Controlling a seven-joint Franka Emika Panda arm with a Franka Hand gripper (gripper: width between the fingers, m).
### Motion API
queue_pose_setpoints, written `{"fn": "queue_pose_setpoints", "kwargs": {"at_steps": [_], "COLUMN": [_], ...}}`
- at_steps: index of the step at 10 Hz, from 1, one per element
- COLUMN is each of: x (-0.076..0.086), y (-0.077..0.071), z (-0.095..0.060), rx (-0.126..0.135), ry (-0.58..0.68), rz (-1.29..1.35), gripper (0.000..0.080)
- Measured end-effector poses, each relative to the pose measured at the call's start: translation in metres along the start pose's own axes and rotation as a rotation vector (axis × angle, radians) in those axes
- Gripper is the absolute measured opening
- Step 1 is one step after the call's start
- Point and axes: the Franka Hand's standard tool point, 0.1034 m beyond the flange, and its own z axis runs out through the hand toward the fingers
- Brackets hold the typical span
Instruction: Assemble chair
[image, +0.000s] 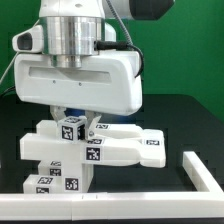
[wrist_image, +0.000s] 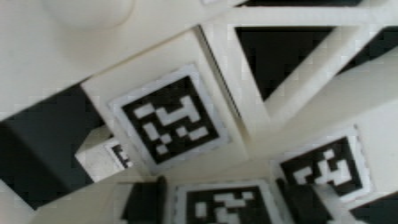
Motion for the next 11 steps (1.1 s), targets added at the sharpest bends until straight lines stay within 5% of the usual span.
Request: {"fn": "queue_pose_setpoints", "kwargs": {"at_steps": [7, 11], "x": [0.009, 0.011], "y": [-0.003, -0.007], "z": [0.001, -0.001], "rx": [0.038, 0.058], "ry": [-0.008, 0.004], "rz": [0.8, 1.018], "gripper": [0.0282, 0.0282]}}
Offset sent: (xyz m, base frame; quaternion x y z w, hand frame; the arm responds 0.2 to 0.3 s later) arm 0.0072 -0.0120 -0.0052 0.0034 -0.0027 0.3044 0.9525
